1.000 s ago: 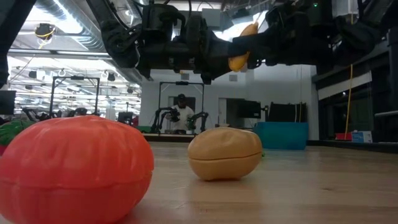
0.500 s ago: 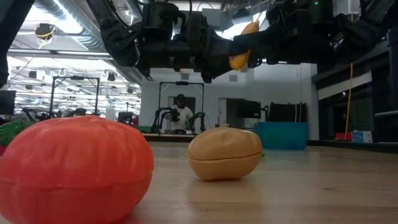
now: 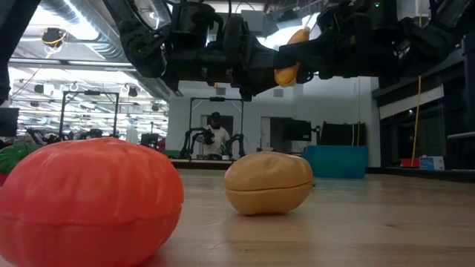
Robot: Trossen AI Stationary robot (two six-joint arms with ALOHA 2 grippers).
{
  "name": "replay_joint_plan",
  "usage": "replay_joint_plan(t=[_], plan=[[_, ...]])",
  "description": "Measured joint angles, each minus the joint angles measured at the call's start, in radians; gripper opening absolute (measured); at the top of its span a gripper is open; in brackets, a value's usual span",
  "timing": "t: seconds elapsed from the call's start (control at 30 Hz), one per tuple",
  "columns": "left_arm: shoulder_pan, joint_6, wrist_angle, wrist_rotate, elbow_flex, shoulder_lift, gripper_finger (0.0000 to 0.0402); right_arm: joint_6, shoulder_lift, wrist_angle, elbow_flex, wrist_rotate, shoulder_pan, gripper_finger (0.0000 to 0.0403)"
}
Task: Pick and placing Produce into tupperware
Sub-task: Put the yellow banana into the blue bin
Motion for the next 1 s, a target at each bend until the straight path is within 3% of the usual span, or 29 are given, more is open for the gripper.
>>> replay_joint_plan(t=[0.43, 0.67, 1.0], plan=[[-0.005, -0.030, -0.009, -0.025, -0.002, 0.000, 0.0227, 0.006, -0.002, 0.007, -0.001, -0.001, -0.001, 0.0164], [-0.028, 0.060, -0.041, -0.049, -0.002, -0.001, 0.0223, -0.004, -0.002, 0.007, -0.002, -0.010, 0.000, 0.0164], [-0.034, 0.072, -0.043, -0.096, -0.002, -0.001, 0.0212, 0.009, -0.021, -0.007, -0.003, -0.004, 0.000, 0.0174]])
